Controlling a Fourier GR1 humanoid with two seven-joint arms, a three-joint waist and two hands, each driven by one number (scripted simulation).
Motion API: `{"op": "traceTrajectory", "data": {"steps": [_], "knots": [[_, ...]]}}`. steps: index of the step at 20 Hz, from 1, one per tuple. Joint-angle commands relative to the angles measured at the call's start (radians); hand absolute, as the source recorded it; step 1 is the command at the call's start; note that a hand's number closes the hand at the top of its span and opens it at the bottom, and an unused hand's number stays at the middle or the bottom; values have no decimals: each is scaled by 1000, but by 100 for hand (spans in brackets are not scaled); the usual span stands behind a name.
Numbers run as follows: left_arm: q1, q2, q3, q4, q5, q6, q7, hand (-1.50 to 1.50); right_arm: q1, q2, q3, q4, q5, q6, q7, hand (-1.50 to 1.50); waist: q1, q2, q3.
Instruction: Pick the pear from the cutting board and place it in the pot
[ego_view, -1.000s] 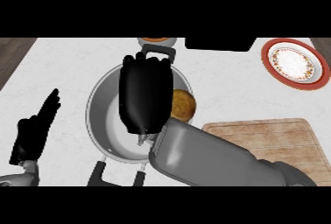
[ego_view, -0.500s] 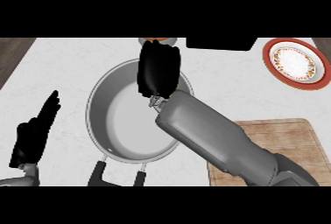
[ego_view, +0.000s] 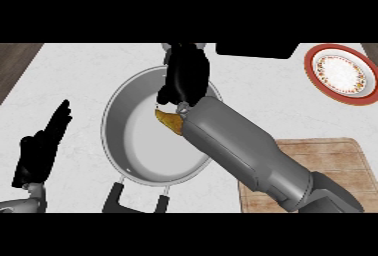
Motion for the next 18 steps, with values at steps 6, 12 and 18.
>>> {"op": "traceTrajectory", "data": {"steps": [6, 12, 18], "knots": [[-6, 11, 28, 30, 2, 4, -7, 0, 5, 5, -25, -120, -1, -460, -57, -150, -32, -8, 1], [36, 14, 36, -46, -1, 11, 47, 0, 76, 5, 5, -239, -81, -506, -33, -150, -58, -20, 1], [33, -15, 37, -77, 2, 29, 85, 0, 242, 5, 66, -448, -26, -516, -2, -150, -86, -25, 1]]}}
